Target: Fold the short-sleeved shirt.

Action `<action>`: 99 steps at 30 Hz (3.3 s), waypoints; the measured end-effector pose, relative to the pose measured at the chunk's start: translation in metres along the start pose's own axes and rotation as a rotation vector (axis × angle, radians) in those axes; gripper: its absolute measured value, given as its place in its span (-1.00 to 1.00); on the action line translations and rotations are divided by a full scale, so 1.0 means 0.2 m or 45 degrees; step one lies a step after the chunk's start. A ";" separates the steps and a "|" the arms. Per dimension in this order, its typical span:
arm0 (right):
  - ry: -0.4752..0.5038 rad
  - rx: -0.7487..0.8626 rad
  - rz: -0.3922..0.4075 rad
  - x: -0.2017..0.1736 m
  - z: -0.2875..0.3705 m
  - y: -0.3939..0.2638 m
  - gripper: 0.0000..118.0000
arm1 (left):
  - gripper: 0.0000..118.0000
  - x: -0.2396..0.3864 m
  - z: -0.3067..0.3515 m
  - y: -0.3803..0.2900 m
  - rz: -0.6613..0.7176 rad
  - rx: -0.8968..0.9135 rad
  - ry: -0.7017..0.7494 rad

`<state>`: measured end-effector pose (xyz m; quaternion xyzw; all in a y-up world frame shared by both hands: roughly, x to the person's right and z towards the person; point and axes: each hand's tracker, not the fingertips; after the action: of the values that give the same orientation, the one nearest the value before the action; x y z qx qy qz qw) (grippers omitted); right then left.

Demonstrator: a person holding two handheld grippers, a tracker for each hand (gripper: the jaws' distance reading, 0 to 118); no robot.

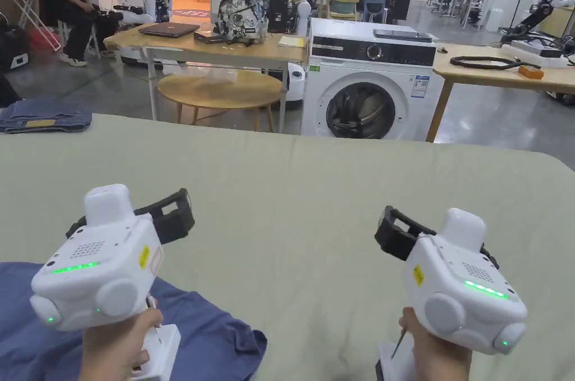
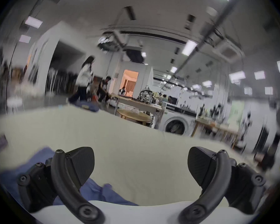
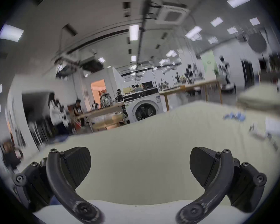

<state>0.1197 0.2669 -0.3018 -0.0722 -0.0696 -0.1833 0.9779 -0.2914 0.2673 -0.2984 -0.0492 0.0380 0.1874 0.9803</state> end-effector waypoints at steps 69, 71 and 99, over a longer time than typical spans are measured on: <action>-0.067 0.100 0.497 -0.16 0.12 -0.06 -1.00 | -1.00 0.25 0.09 -0.03 -0.510 0.104 0.035; -0.052 0.086 0.480 -0.14 0.12 -0.05 -1.00 | -1.00 0.25 0.08 -0.02 -0.498 0.105 0.046; 0.294 -0.045 0.612 -0.79 0.12 -0.27 -1.00 | -1.00 -0.58 0.36 0.23 -0.504 -0.517 0.363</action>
<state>-0.0493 0.2763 -0.2980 -0.0824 0.0646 0.0460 0.9934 -0.4115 0.2749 -0.2194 -0.2760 0.1264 -0.0121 0.9527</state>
